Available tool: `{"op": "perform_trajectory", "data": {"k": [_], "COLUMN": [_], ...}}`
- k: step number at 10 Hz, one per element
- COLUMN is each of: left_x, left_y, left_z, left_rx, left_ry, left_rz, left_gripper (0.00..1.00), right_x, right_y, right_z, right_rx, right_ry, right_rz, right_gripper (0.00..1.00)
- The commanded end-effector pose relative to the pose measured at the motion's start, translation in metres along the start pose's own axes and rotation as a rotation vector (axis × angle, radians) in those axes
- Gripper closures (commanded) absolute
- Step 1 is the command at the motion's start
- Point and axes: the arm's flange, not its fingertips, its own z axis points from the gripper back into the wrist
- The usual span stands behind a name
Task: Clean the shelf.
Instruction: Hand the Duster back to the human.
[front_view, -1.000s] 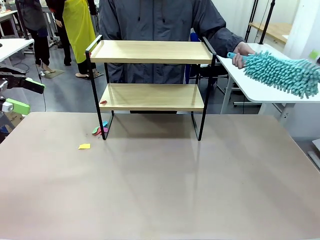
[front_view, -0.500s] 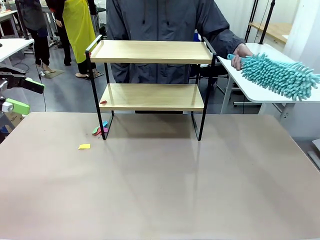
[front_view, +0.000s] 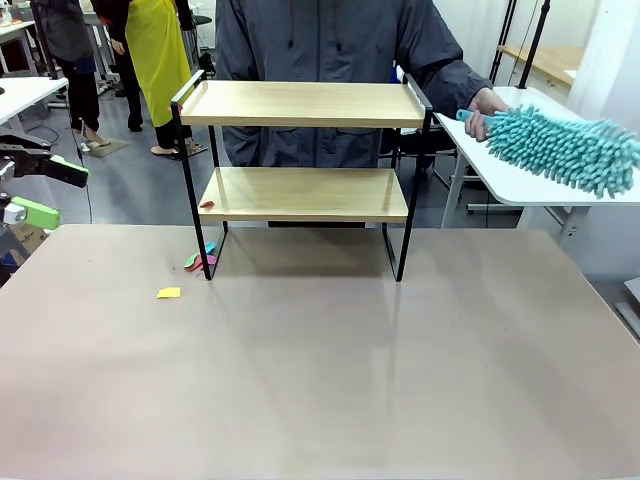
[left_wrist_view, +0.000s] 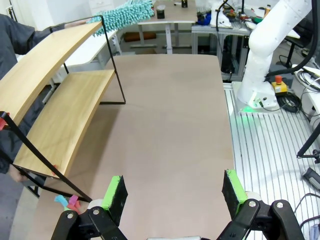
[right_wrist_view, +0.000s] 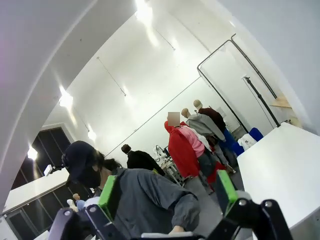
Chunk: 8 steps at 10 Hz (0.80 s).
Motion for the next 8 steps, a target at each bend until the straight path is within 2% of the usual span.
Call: {"op": "perform_trajectory", "data": {"k": [1,8], "left_x": [0.0013,0.0013], "left_y": [0.0011,0.0011], "left_z": [-0.0018,-0.0018], "left_rx": [-0.001,-0.001], "left_ry": [-0.024,-0.024], "left_rz": [-0.019,-0.019], "left_gripper": [0.00,0.00], "right_x": [-0.0001,-0.0001], "right_y": [0.0041,0.0041], "right_z": [0.0020,0.0020], "right_rx": [0.006,0.006], "right_ry": [-0.004,-0.004], "right_rz": [0.024,0.024], "right_gripper": [0.00,0.00]}}
